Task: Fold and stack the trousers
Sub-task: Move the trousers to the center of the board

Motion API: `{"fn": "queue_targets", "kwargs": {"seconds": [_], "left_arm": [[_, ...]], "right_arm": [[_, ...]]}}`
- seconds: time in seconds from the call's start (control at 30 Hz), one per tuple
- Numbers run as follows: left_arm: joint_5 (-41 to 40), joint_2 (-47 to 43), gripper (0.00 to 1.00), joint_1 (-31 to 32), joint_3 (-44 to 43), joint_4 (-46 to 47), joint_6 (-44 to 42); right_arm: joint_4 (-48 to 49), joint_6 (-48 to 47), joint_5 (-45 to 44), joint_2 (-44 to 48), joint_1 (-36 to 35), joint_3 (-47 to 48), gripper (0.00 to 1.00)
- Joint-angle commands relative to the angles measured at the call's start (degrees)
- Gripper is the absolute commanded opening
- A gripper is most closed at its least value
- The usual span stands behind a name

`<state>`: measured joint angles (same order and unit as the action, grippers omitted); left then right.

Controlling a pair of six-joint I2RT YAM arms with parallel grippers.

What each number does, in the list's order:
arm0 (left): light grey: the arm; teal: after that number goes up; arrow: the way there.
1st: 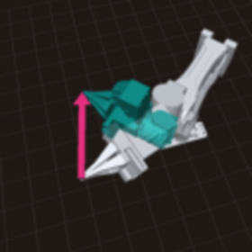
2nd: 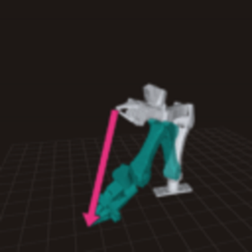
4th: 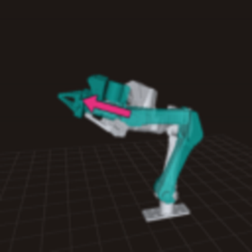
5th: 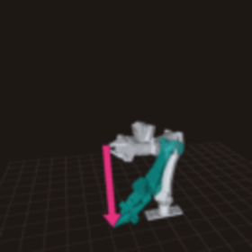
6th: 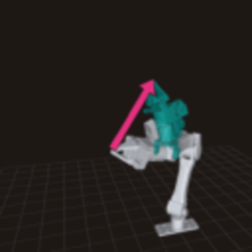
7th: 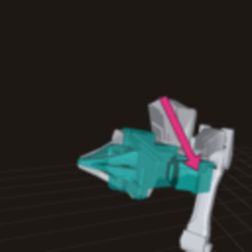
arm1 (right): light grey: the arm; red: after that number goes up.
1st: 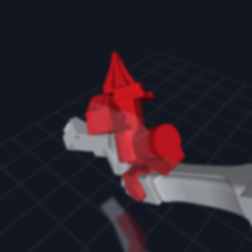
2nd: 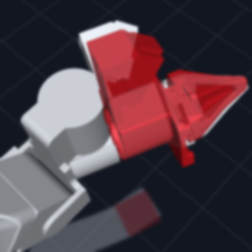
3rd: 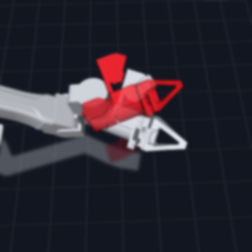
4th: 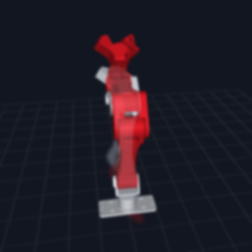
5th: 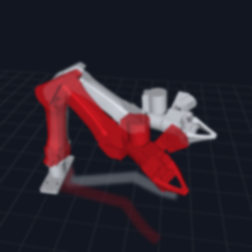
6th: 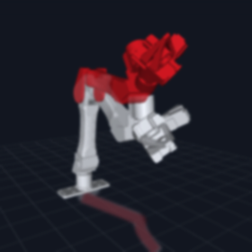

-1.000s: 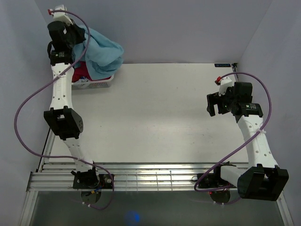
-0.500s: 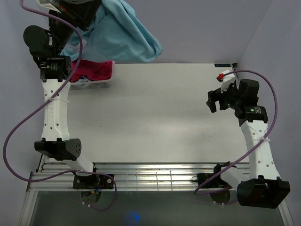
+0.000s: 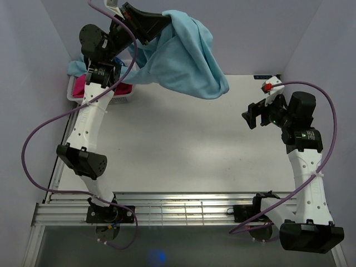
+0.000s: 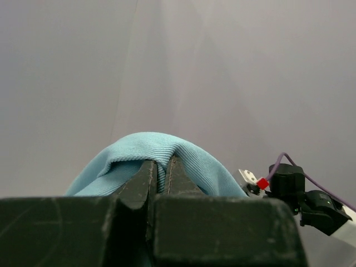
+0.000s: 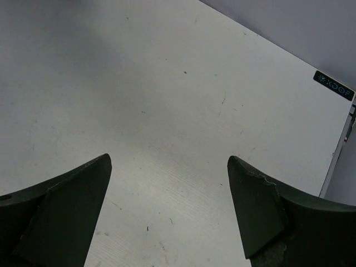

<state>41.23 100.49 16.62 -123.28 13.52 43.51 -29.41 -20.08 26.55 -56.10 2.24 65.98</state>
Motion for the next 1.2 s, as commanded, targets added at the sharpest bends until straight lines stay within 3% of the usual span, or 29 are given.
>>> {"fn": "queue_targets", "kwargs": {"seconds": [0.0,0.17,0.27,0.5,0.57,0.7,0.73,0.77,0.8,0.83,0.9,1.03,1.17], "left_arm": [[-5.1,0.2,0.00,0.5,-9.1,7.6,0.4],[-4.3,1.6,0.00,6.3,-6.6,7.8,0.7],[-4.8,0.4,0.00,10.8,-1.6,7.8,-1.4],[-8.3,1.8,0.00,18.3,12.7,7.8,-6.2],[-9.9,4.1,0.00,20.4,15.5,8.1,-7.6],[-9.1,11.5,0.02,23.2,12.3,5.0,-9.1],[-8.5,13.1,0.10,23.3,10.8,2.5,-9.5],[-7.8,15.0,0.25,23.0,8.0,1.2,-9.8],[-7.1,15.2,0.52,22.5,6.6,-0.9,-10.5],[-6.5,15.1,0.69,21.7,5.4,-5.2,-13.2],[-7.4,13.8,0.90,19.0,1.7,-14.7,-17.2],[-7.7,9.1,0.93,9.9,0.3,-26.1,-19.7],[-7.1,2.2,0.94,-0.2,4.7,-37.9,-33.5]], "right_arm": [[3.7,1.9,7.0,1.1,0.2,4.0,0.90],[11.2,7.6,13.2,5.1,0.1,4.2,0.90],[11.6,7.1,11.0,5.4,0.2,6.3,0.90],[6.6,1.9,-7.6,6.1,0.2,6.2,0.90],[4.5,0.5,-8.2,6.1,0.3,5.2,0.90],[0.6,-0.8,-5.4,3.7,0.3,4.6,0.90],[0.0,-1.5,-5.3,3.2,0.3,4.4,0.90],[-0.4,-2.1,-5.0,2.8,0.3,4.3,0.90],[-1.6,-2.9,-4.1,2.2,0.3,4.0,0.90],[-2.5,-4.3,-3.8,1.3,0.3,3.9,0.90],[-4.6,-4.6,-2.9,-0.8,0.3,3.5,0.90],[-4.1,-2.3,-0.7,-4.4,0.2,0.8,0.90],[-4.3,-0.5,-1.6,-10.9,-1.1,0.9,0.90]]}}
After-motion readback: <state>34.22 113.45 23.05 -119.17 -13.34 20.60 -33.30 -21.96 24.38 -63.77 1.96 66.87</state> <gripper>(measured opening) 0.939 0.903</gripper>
